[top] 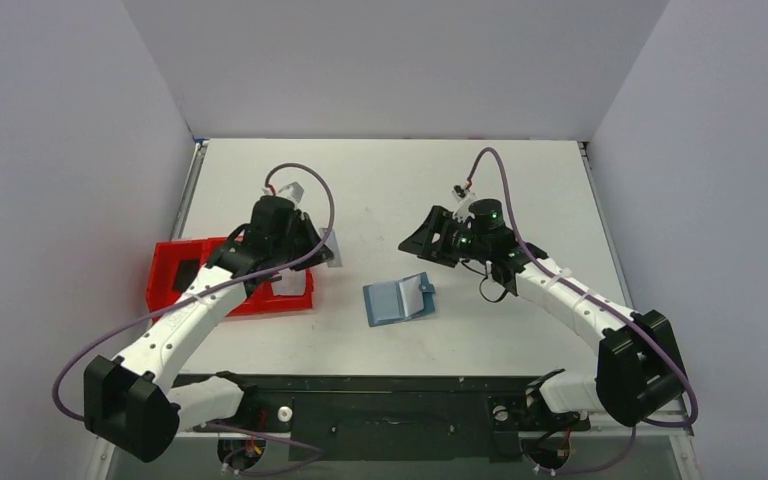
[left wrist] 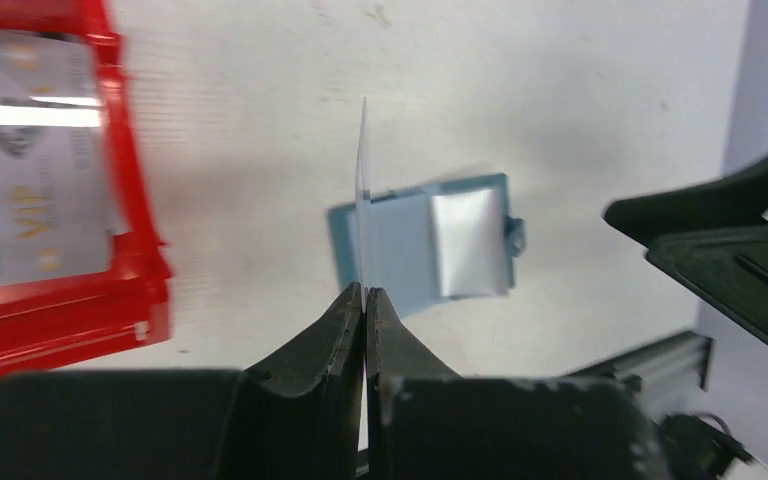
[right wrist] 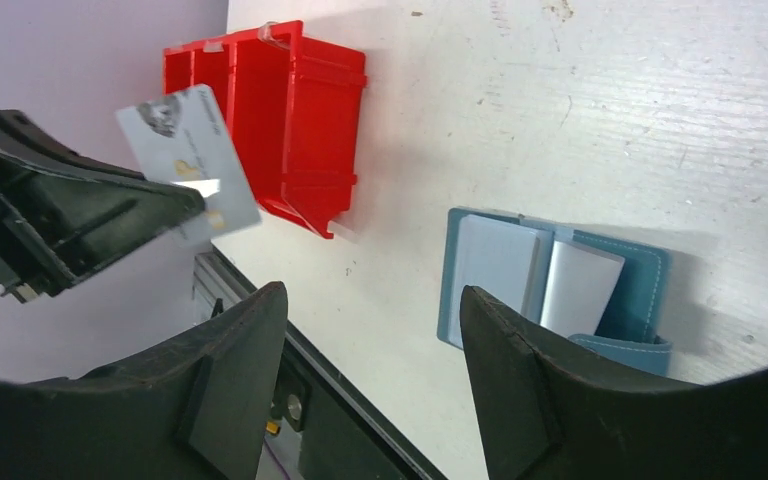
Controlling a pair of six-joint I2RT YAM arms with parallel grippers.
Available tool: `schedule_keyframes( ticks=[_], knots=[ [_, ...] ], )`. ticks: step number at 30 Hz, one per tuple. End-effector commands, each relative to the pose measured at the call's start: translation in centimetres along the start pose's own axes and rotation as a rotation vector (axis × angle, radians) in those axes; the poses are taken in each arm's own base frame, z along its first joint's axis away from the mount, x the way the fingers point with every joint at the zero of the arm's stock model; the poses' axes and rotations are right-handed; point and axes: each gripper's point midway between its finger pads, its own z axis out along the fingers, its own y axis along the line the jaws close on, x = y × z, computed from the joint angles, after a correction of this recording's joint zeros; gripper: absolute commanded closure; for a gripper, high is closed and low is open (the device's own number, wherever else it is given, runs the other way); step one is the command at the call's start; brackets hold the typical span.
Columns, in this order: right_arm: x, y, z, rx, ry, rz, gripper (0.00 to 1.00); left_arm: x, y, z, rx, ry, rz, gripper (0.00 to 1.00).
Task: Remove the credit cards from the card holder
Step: Place the credit card in the storage box.
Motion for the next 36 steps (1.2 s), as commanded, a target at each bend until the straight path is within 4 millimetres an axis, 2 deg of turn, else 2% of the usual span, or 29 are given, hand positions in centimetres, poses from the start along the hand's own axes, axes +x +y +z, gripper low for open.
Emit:
schedule_keyframes(
  ticks=[1, 7, 12, 16, 20, 26, 30, 36],
  knots=[
    [-0.6, -0.1, -0.5, 0.024, -0.034, -0.062, 0.40, -3.2, 5.7, -3.9, -0.323, -0.160, 0.047, 1.00],
    [-0.2, -0.5, -0.4, 0.036, -0.018, -0.083, 0.40, -3.8, 10.2, -5.7, -0.500, -0.201, 0.037, 1.00],
    [-0.2, -0.4, -0.5, 0.031, -0.015, -0.093, 0.40, -4.2, 12.3, -4.7, -0.527, -0.192, -0.006, 1.00],
    [-0.2, -0.2, -0.6, 0.023, -0.014, -0.099, 0.40, -4.4, 12.9, -2.9, -0.512, -0.168, -0.025, 1.00],
    [-0.1, 0.0, -0.9, 0.014, -0.015, -0.102, 0.40, -4.0, 13.8, -0.1, -0.484, -0.099, -0.040, 1.00],
    [0.1, 0.0, -1.6, 0.014, -0.022, -0.119, 0.40, -2.9, 13.8, 3.4, -0.400, 0.005, -0.031, 1.00],
    [0.2, 0.2, -1.7, 0.005, -0.017, -0.122, 0.40, -2.2, 13.8, 4.6, -0.376, 0.063, -0.032, 1.00],
    [0.3, 0.2, -1.8, 0.006, -0.012, -0.127, 0.40, -1.3, 14.6, 5.2, -0.394, 0.101, -0.041, 1.00]
  ],
)
